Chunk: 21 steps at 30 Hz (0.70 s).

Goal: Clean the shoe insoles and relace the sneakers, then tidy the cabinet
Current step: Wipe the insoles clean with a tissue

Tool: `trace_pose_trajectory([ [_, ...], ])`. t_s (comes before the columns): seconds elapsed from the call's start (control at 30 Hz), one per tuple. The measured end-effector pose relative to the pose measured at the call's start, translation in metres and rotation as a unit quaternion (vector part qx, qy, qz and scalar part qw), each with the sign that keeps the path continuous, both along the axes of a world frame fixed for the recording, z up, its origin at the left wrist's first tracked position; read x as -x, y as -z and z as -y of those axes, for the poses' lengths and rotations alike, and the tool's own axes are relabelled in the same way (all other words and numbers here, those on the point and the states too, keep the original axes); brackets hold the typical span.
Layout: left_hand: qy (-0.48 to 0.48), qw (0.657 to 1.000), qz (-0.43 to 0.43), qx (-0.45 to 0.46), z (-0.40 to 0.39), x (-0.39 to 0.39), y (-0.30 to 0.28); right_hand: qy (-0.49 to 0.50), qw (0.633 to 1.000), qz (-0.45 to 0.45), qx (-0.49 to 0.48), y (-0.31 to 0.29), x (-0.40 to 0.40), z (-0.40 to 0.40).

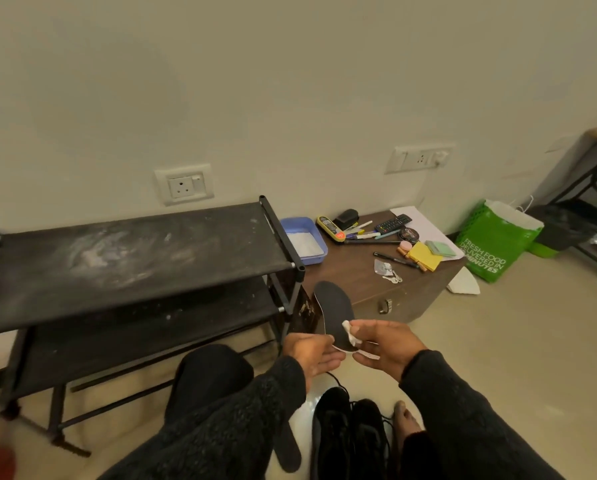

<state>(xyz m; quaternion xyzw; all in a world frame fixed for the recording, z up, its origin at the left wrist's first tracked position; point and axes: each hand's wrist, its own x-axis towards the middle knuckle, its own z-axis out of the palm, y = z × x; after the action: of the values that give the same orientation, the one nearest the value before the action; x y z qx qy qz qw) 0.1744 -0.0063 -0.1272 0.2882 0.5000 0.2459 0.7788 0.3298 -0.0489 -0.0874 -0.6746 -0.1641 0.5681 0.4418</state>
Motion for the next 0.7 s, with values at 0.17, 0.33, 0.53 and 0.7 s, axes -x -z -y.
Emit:
trace_pose_trajectory([
  [0.17,0.006,1.0,0.021,-0.011,0.033,0.073,-0.064,-0.04,0.997,-0.073,-0.005,-0.058,0.031,0.032],
  [0.33,-0.042,0.998,0.028,-0.043,0.076,0.153,-0.11,-0.119,0.984,-0.125,-0.042,-0.099,0.096,0.05],
  [0.53,-0.128,0.989,0.038,-0.065,0.118,0.239,-0.116,-0.176,0.973,-0.136,-0.063,-0.107,0.182,0.052],
  [0.7,-0.207,0.978,0.026,-0.033,0.143,0.293,-0.082,-0.216,0.97,-0.113,-0.019,-0.071,0.249,0.047],
])
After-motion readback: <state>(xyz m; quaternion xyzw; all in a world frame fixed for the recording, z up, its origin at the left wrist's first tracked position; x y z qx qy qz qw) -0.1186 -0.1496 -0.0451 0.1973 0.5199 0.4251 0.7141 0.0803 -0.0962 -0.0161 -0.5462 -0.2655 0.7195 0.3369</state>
